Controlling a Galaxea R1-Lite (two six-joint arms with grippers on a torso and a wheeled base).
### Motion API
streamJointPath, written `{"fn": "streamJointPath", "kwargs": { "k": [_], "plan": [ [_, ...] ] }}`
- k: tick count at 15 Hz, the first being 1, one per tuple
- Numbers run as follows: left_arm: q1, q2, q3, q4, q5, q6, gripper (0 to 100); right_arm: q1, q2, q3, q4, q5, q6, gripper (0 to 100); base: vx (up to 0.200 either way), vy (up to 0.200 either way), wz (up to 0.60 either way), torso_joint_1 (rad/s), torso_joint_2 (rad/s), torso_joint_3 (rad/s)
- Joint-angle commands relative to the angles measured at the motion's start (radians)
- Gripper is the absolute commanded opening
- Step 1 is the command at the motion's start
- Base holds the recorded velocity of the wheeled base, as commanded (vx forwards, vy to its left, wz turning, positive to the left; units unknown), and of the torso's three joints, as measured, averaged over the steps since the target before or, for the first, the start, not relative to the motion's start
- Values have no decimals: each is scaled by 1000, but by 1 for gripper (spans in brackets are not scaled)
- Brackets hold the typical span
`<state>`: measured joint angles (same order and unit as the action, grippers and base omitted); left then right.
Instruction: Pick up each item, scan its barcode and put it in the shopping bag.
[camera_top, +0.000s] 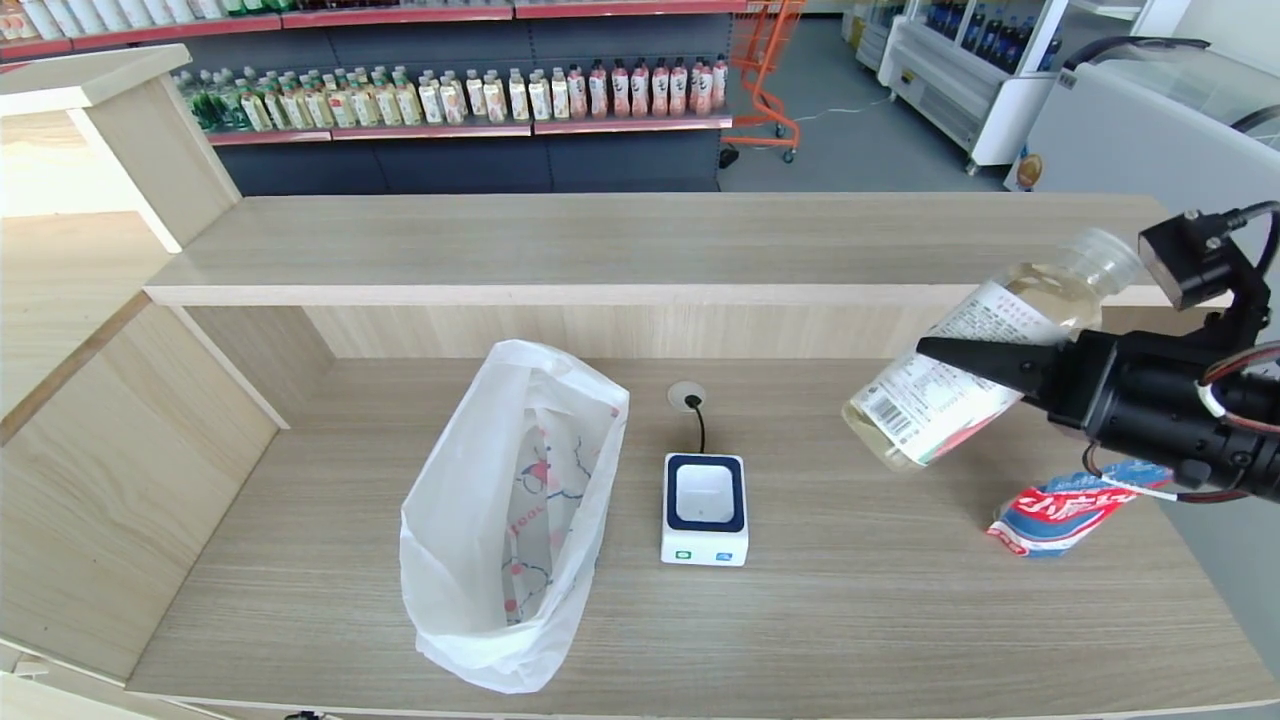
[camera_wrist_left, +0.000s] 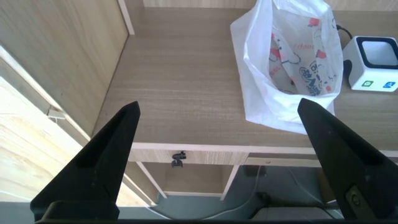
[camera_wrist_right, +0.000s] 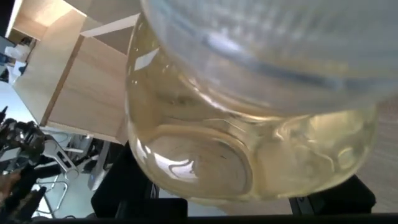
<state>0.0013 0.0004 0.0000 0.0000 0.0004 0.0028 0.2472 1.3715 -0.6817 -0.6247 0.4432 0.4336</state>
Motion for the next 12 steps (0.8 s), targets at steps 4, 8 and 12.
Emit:
{"fn": "streamJointPath", "kwargs": {
  "k": [4, 8, 12],
  "plan": [
    [0, 0, 0, 0, 0, -1, 100, -45, -22, -7, 48, -1, 102, 0, 0, 200, 0, -2, -2, 5],
    [0, 0, 0, 0, 1, -3, 100, -19, -46, -7, 151, -1, 103, 0, 0, 100, 0, 9, 5, 0],
    [0, 0, 0, 0, 1, -3, 100, 49, 37, -6, 227, -3, 71, 0, 0, 0, 0, 0, 0, 0]
  ]
}}
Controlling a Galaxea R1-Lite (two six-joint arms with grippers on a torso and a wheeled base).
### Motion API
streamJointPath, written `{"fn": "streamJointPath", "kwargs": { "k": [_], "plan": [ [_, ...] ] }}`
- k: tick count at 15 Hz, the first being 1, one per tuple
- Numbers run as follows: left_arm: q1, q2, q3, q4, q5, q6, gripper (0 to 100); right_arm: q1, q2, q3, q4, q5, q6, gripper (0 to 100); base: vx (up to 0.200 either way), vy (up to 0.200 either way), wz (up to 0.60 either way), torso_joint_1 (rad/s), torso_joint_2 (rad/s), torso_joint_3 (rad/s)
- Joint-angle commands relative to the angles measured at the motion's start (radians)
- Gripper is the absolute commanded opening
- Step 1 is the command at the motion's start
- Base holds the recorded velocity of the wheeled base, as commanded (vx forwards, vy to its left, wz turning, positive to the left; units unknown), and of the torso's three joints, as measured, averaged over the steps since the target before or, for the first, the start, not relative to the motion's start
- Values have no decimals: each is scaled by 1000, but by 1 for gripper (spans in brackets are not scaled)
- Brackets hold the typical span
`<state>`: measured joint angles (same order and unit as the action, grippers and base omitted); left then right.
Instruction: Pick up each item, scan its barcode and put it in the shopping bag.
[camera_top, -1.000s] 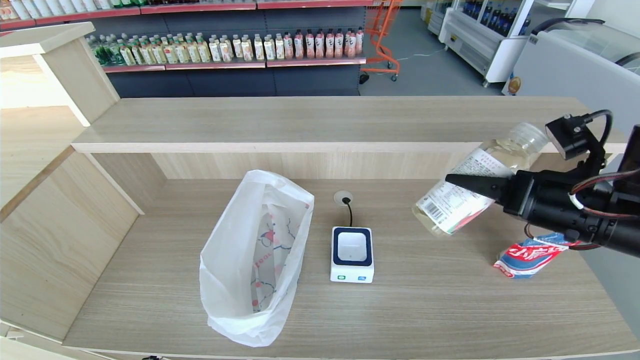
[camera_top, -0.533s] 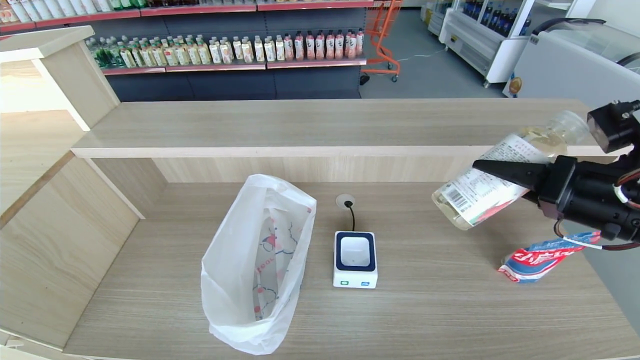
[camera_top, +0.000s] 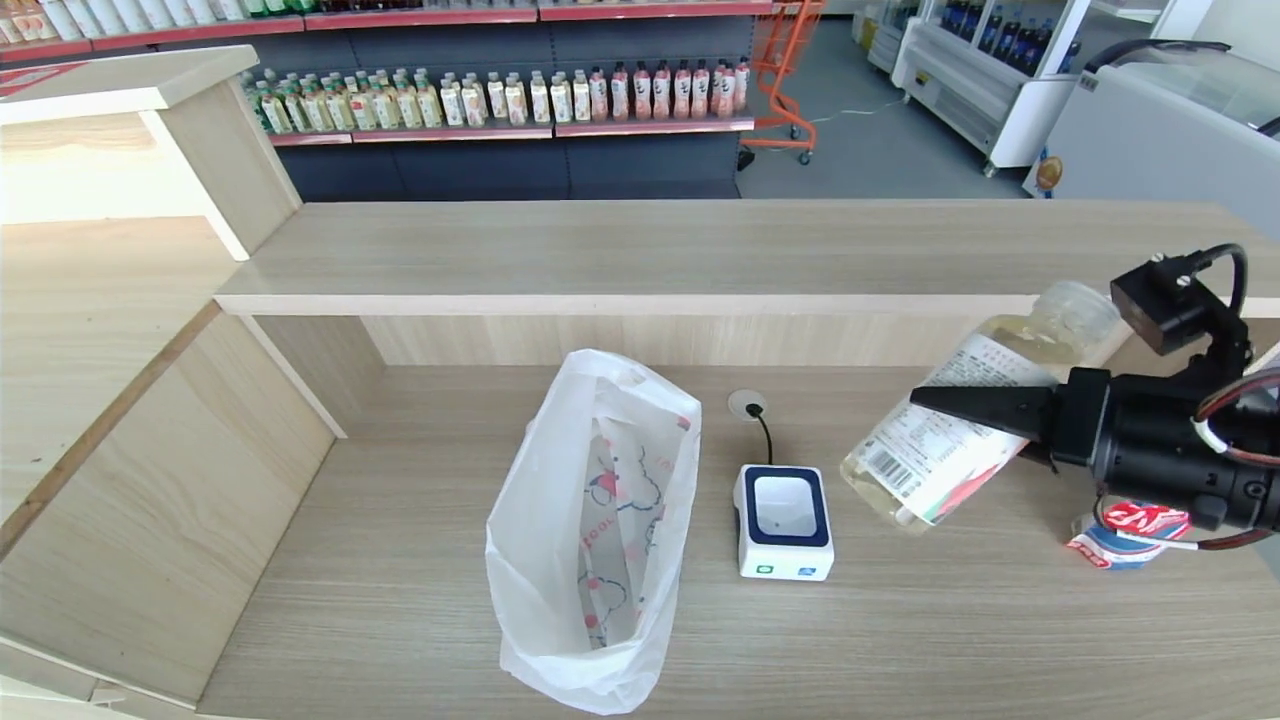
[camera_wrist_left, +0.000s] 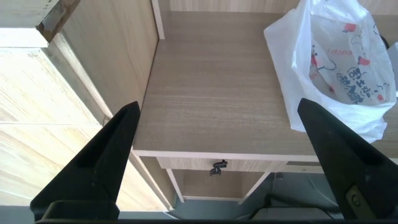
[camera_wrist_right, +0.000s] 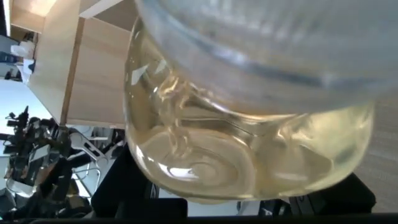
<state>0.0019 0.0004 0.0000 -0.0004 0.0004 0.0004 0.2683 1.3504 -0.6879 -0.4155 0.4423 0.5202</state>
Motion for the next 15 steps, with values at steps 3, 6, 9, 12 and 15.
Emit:
{"fn": "streamJointPath", "kwargs": {
  "k": [3, 6, 9, 12, 15],
  "plan": [
    [0, 0, 0, 0, 0, 0, 100, 58, 197, -7, 9, -56, -132, 0, 0, 0, 0, 0, 0, 0],
    [0, 0, 0, 0, 1, 0, 100, 124, 340, -16, -154, -97, -169, 0, 0, 0, 0, 0, 0, 0],
    [0, 0, 0, 0, 0, 0, 100, 230, 463, -91, -266, -96, -170, 0, 0, 0, 0, 0, 0, 0],
    [0, 0, 0, 0, 0, 0, 100, 296, 546, -183, -267, -96, -192, 0, 0, 0, 0, 0, 0, 0],
    [0, 0, 0, 0, 0, 0, 100, 321, 662, -271, -299, -97, -316, 0, 0, 0, 0, 0, 0, 0]
  ]
}}
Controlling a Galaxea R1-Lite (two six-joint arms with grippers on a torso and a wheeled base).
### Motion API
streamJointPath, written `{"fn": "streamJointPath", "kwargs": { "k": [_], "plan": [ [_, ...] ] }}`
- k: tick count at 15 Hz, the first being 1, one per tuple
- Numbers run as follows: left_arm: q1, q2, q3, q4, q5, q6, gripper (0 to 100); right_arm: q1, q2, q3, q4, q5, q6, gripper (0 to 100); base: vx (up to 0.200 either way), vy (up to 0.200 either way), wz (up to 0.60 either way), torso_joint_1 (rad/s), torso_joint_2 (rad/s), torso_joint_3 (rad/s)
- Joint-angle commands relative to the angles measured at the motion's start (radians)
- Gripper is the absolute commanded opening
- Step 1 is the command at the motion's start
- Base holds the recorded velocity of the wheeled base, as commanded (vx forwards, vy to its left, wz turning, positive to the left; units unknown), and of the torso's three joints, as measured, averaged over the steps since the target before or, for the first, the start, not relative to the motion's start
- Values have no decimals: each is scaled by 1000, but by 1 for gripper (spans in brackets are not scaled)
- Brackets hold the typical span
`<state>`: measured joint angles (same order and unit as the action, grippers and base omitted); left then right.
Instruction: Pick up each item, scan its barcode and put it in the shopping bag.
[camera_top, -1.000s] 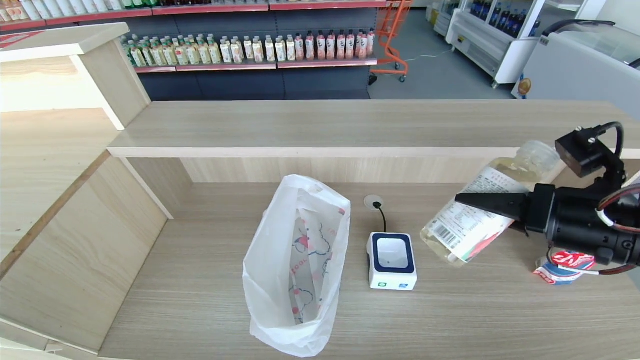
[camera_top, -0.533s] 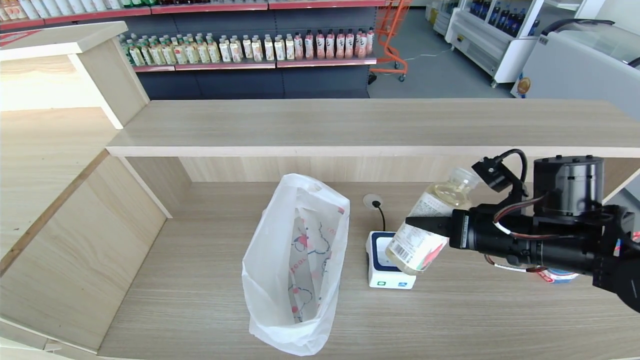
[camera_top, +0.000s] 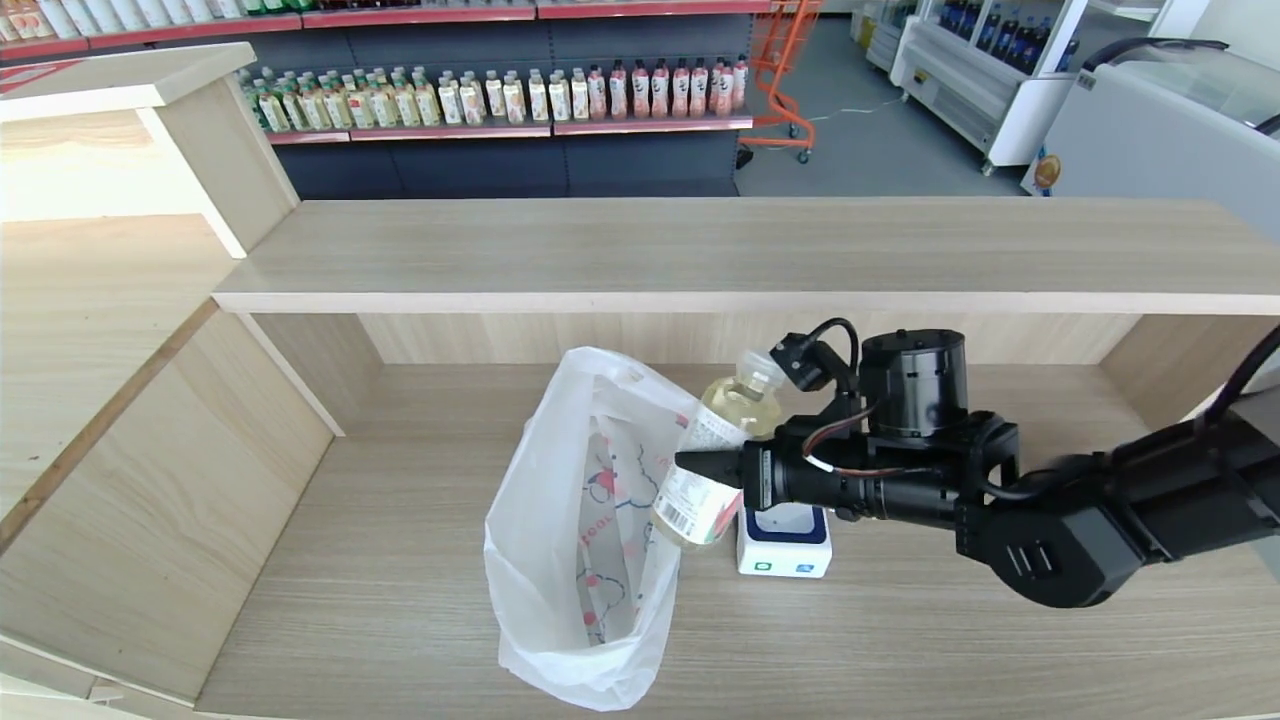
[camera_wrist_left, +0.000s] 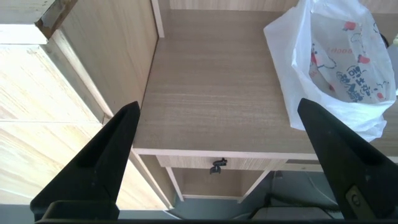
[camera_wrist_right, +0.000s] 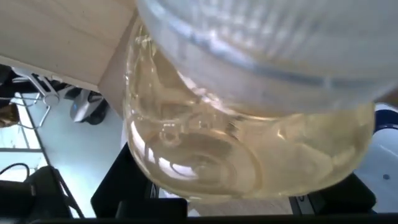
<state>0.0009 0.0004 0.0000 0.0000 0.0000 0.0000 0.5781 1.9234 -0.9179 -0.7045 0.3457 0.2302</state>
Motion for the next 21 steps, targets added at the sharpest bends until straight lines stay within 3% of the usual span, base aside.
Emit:
{"fn": "streamJointPath", "kwargs": {
  "k": [1, 5, 7, 11, 13, 16, 17, 20, 21],
  "plan": [
    [1, 0, 0, 0, 0, 0, 100, 9, 126, -59, -29, -1, -75, 0, 0, 0, 0, 0, 0, 0],
    [1, 0, 0, 0, 0, 0, 100, 6, 229, -104, -101, -1, -184, 0, 0, 0, 0, 0, 0, 0],
    [1, 0, 0, 0, 2, 0, 100, 12, 330, -197, -182, -1, -247, 0, 0, 0, 0, 0, 0, 0],
    [1, 0, 0, 0, 2, 0, 100, 36, 402, -302, -190, -2, -270, 0, 0, 0, 0, 0, 0, 0],
    [1, 0, 0, 0, 2, 0, 100, 29, 476, -358, -190, -4, -381, 0, 0, 0, 0, 0, 0, 0],
    [1, 0, 0, 0, 2, 0, 100, 36, 517, -372, -251, -4, -399, 0, 0, 0, 0, 0, 0, 0],
    [1, 0, 0, 0, 0, 0, 100, 39, 519, -372, -262, -4, -399, 100, 0, 0, 0, 0, 0, 0],
    [1, 0, 0, 0, 2, 0, 100, 45, 493, -365, -254, -4, -351, 100, 0, 0, 0, 0, 0, 0],
    [1, 0, 0, 0, 0, 0, 100, 49, 460, -351, -262, -4, -235, 100, 0, 0, 0, 0, 0, 0]
  ]
}}
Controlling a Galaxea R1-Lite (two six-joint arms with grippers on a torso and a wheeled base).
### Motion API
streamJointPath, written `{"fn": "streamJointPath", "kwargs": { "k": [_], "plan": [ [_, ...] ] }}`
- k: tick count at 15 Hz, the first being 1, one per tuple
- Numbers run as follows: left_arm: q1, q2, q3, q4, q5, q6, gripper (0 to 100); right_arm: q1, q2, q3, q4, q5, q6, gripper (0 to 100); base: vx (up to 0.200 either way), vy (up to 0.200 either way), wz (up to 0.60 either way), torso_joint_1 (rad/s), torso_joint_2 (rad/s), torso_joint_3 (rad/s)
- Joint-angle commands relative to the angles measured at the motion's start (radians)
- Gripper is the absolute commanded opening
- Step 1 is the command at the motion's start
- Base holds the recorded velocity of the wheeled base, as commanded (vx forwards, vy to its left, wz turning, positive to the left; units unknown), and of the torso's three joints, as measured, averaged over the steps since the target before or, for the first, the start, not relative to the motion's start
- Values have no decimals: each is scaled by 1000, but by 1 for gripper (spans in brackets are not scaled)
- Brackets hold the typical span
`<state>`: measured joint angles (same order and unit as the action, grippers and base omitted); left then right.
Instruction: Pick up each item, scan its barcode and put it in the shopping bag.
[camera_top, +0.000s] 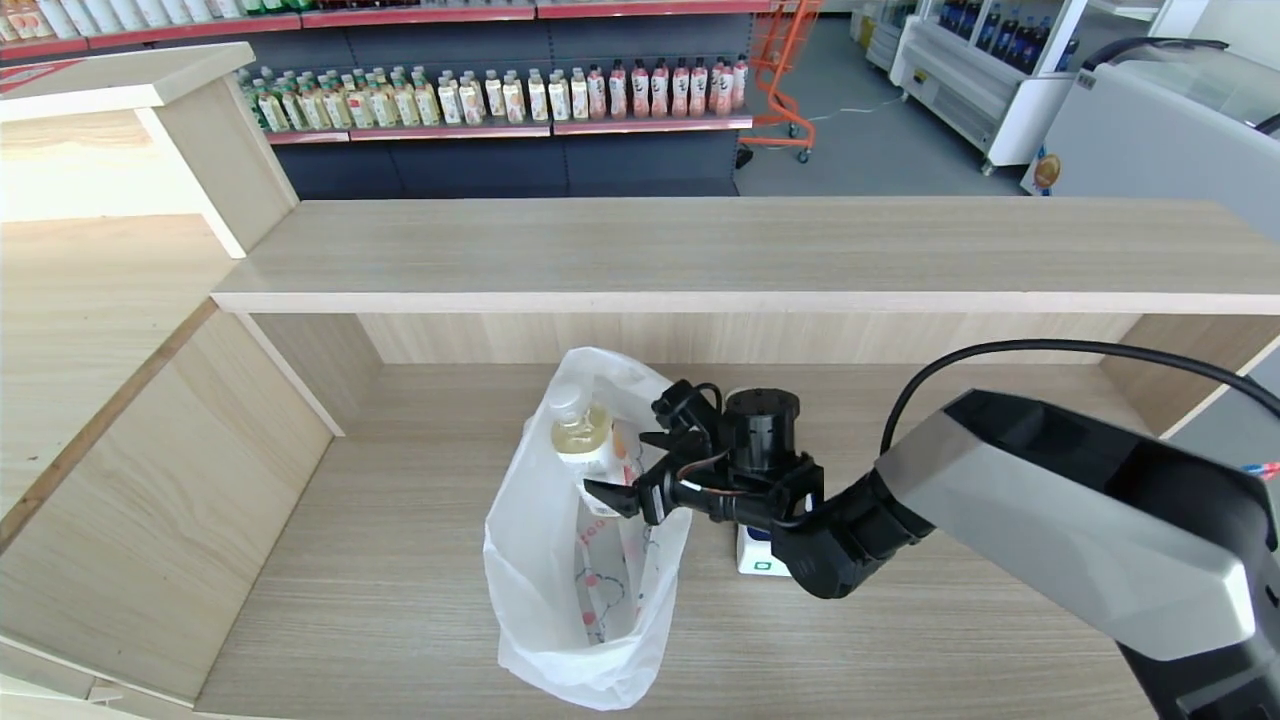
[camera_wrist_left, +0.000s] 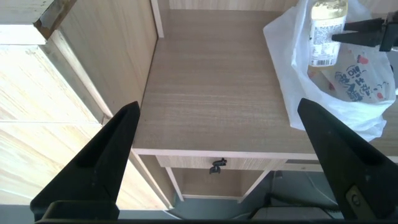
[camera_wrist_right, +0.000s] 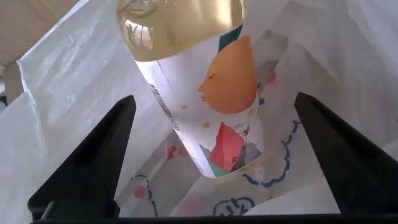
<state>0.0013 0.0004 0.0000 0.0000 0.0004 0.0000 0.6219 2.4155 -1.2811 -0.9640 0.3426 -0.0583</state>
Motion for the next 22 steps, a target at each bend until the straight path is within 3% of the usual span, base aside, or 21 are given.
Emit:
{"fn": "streamJointPath", "kwargs": {
  "k": [1, 6, 10, 13, 17, 19, 22],
  "plan": [
    [0, 0, 0, 0, 0, 0, 100, 12, -62, 26, -1, 0, 124, 100, 0, 0, 0, 0, 0, 0],
    [0, 0, 0, 0, 0, 0, 100, 4, -260, 203, 10, 3, 445, 100, 0, 0, 0, 0, 0, 0],
    [0, 0, 0, 0, 1, 0, 100, -22, -369, 361, 8, 0, 483, 100, 0, 0, 0, 0, 0, 0],
    [0, 0, 0, 0, 0, 0, 100, -140, -470, 470, 22, 7, 502, 100, 0, 0, 0, 0, 0, 0],
    [0, 0, 0, 0, 1, 0, 100, -258, -825, 511, 315, 52, 667, 100, 0, 0, 0, 0, 0, 0],
    [0, 0, 0, 0, 0, 0, 100, -327, -934, 557, 373, 47, 609, 100, 0, 0, 0, 0, 0, 0],
    [0, 0, 0, 0, 0, 0, 100, -502, -990, 621, 481, 46, 365, 100, 0, 0, 0, 0, 0, 0]
  ]
}}
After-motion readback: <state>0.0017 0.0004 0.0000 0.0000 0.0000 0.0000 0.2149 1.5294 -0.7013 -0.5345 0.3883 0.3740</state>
